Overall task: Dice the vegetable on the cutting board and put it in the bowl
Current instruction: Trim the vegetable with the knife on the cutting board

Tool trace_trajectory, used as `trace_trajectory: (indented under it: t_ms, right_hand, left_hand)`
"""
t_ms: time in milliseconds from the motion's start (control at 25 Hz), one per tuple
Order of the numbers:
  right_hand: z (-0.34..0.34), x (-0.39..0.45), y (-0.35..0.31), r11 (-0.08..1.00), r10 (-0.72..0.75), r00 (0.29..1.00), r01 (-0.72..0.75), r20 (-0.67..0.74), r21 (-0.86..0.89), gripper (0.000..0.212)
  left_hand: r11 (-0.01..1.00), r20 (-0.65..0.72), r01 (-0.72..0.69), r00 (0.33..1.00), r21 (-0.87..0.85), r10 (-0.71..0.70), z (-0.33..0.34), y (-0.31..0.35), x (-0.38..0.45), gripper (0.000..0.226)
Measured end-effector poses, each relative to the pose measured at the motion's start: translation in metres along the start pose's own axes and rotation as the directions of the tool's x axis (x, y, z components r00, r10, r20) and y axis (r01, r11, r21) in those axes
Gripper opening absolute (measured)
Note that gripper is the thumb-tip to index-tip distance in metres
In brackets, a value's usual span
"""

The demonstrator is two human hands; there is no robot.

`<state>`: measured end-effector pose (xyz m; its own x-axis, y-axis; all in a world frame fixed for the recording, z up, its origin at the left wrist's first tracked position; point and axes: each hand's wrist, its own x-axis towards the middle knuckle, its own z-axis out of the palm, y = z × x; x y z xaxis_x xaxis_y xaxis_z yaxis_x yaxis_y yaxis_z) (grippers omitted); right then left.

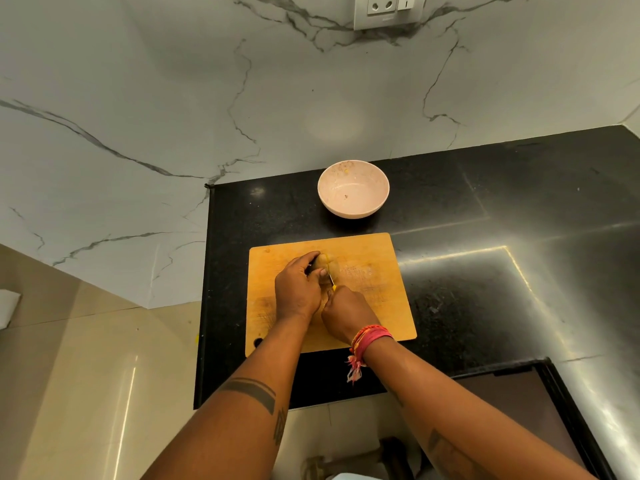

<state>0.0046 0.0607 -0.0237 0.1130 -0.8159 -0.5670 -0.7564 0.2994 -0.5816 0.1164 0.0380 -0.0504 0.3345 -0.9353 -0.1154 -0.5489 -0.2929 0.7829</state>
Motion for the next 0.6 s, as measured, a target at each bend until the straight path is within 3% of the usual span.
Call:
trace_trajectory:
  t_ms: [600]
  right_hand:
    - [0.008, 0.013, 0.006, 0.999, 0.025, 0.998, -0.023, 0.055, -0.042, 0.011]
  left_hand:
    - [0.999, -0.018, 0.032, 0.999, 0.004, -0.032, 0.002, 0.004, 0.002, 0.042]
